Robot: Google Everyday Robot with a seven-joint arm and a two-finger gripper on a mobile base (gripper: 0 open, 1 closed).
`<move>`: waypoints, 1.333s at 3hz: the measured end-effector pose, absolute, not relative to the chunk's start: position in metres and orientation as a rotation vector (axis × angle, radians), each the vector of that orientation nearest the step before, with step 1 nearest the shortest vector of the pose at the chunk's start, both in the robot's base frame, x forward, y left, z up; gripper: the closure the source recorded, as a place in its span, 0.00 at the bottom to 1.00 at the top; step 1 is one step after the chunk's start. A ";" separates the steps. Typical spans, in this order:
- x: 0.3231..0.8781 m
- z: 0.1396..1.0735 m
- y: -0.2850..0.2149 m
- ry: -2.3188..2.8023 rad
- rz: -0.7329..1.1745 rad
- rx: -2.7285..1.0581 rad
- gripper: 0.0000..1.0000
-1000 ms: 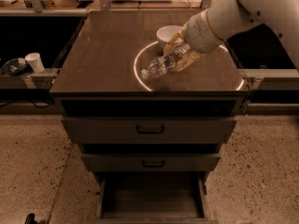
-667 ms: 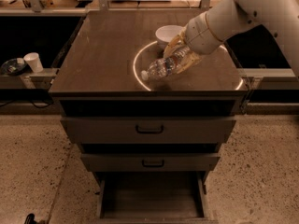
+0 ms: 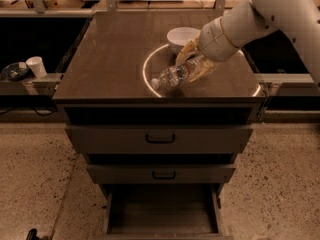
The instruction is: Pick water bottle from bottom drawer and place on counter
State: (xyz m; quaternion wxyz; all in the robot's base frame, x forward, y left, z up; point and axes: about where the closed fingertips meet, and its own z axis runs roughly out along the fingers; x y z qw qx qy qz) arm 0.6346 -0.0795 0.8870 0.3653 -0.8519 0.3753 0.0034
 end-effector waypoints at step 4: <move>0.635 0.887 -0.079 0.965 0.009 -2.191 0.00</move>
Offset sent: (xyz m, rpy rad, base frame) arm 0.0000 0.0000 0.0000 0.0000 0.0000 0.0000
